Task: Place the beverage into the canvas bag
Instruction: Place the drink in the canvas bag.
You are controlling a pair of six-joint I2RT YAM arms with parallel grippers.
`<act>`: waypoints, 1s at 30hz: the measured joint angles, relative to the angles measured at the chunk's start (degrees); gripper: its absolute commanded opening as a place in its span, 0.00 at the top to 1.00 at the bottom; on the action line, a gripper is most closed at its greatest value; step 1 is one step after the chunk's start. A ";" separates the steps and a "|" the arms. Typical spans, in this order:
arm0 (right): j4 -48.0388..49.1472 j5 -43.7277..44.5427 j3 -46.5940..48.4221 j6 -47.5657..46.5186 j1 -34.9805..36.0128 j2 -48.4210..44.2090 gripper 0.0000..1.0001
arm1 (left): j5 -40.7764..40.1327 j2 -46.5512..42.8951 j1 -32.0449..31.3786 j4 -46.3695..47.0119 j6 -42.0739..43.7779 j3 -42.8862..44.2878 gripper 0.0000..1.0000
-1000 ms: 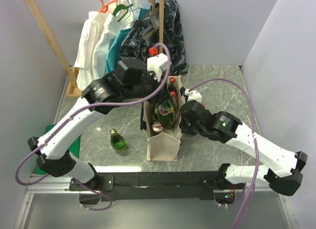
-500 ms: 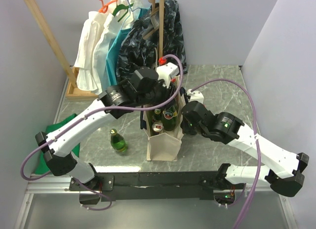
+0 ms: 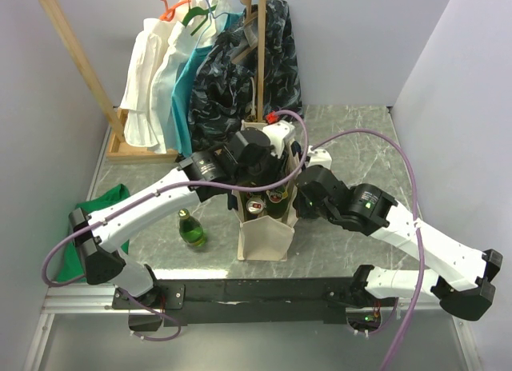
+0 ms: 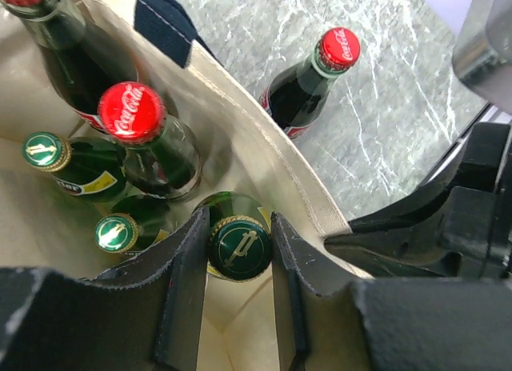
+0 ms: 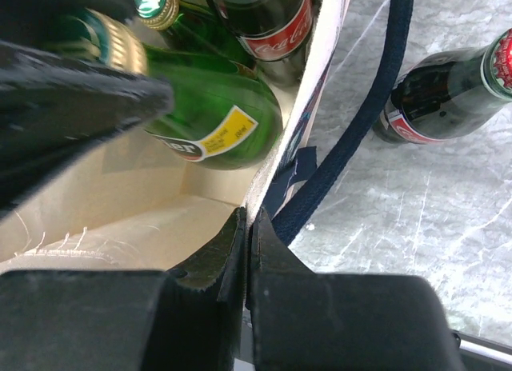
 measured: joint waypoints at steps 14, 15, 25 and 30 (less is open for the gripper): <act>0.22 -0.09 -0.09 -0.04 0.00 0.00 1.00 | -1.90 0.68 -1.51 2.23 0.52 -0.76 0.99; 0.22 -0.09 -0.09 -0.04 0.00 0.00 1.00 | -1.95 0.72 -1.51 2.34 0.50 -0.94 0.99; 0.22 -0.11 -0.09 -0.09 0.00 0.00 1.00 | -1.95 0.94 -1.53 3.67 0.46 -3.69 0.99; 0.22 -0.11 -0.09 -0.11 0.02 0.00 1.00 | -1.88 1.11 -1.53 5.05 0.35 -5.05 0.99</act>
